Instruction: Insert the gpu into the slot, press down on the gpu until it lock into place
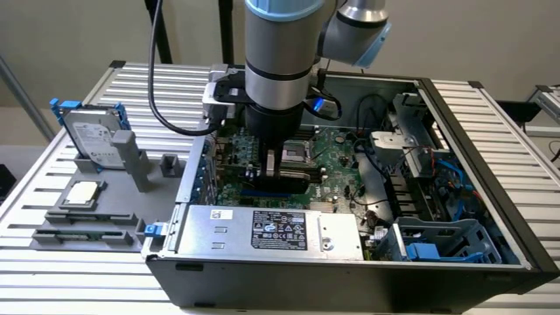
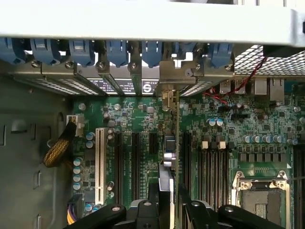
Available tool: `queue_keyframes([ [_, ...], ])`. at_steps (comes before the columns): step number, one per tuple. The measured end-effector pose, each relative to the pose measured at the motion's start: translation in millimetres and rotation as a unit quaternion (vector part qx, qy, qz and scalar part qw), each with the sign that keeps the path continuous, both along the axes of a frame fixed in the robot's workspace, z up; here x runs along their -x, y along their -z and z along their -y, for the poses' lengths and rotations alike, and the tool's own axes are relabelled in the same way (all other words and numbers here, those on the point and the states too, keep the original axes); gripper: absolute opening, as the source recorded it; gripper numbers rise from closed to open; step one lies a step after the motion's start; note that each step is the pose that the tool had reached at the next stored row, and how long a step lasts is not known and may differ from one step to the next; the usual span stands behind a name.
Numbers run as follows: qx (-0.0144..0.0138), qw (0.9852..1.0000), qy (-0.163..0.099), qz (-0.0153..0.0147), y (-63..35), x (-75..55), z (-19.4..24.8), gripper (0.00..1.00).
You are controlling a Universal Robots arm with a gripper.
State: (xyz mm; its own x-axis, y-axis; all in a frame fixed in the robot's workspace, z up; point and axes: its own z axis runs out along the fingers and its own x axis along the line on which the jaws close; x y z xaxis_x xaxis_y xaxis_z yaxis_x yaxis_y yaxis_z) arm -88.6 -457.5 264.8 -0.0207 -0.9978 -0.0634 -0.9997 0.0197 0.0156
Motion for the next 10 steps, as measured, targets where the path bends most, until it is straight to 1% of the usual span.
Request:
queue_keyframes([
  [10,0.0001,1.0,-0.008,-0.0001,2.2,0.0,-1.2,0.26],
])
